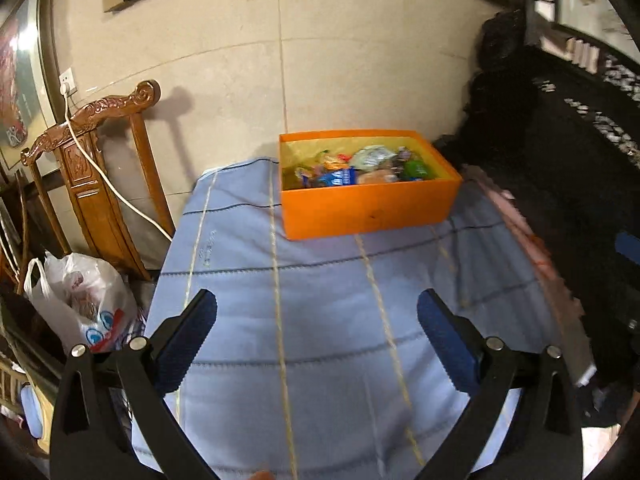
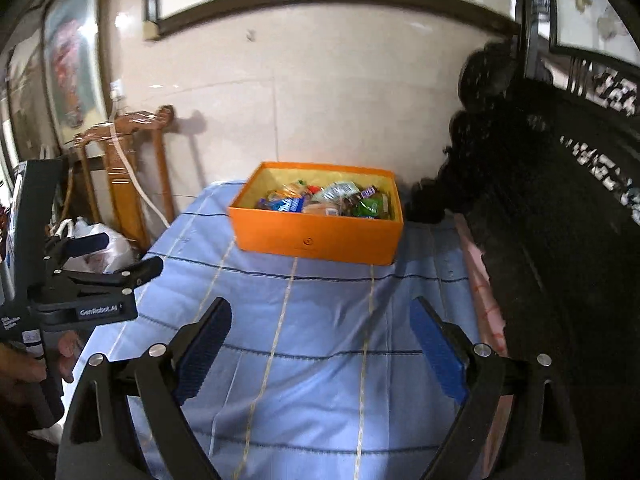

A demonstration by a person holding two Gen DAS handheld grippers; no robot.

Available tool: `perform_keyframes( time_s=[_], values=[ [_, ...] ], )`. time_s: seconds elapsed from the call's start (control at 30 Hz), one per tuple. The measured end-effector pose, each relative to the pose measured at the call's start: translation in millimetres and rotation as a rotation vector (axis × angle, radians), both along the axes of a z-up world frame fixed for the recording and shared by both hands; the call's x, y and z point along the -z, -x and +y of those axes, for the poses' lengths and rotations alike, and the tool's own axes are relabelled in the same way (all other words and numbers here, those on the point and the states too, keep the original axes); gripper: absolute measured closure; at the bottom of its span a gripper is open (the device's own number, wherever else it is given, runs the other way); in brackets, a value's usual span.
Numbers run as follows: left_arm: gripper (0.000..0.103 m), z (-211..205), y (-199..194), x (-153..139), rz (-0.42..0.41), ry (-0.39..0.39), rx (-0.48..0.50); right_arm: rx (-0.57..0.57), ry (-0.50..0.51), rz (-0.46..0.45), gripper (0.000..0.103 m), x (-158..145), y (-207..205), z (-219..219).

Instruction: Organize snacks

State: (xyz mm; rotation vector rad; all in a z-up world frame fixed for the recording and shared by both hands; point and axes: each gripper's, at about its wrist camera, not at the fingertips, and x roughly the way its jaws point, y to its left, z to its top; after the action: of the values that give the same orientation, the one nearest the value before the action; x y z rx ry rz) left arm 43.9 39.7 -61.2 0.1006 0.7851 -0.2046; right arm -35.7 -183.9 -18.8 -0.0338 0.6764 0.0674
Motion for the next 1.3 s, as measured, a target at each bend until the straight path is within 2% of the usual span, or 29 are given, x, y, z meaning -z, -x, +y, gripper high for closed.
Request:
perform_keyframes(
  time_s=[0.1, 0.27, 0.53, 0.77, 1.1, 1.3],
  values=[
    [0.004, -9.3, 44.9, -17.9, -0.04, 0.013, 0.031, -0.033, -0.002, -0.024, 0.011, -10.4, 28.4, -1.6],
    [0.004, -30.3, 102.0, -35.4, -0.047, 0.061, 0.051, -0.065, 0.012, -0.039, 0.011, -22.9, 70.6, -12.3],
    [0.005, -41.8, 154.8, -43.2, -0.044, 0.061, -0.008, -0.071, 0.045, -0.079, 0.011, -30.6, 116.8, -16.5],
    [0.005, -48.1, 172.5, -55.9, -0.086, 0.046, -0.009, -0.048, 0.036, -0.118, 0.011, -41.4, 139.4, -27.7],
    [0.004, -58.5, 183.4, -64.0, -0.111, 0.053, 0.013, -0.03, 0.027, -0.108, 0.011, -36.5, 147.5, -43.8],
    [0.004, -61.6, 184.6, -61.8, -0.112, 0.019, -0.001, -0.037, 0.025, -0.1, 0.011, -33.1, 148.7, -48.2]
  ],
)
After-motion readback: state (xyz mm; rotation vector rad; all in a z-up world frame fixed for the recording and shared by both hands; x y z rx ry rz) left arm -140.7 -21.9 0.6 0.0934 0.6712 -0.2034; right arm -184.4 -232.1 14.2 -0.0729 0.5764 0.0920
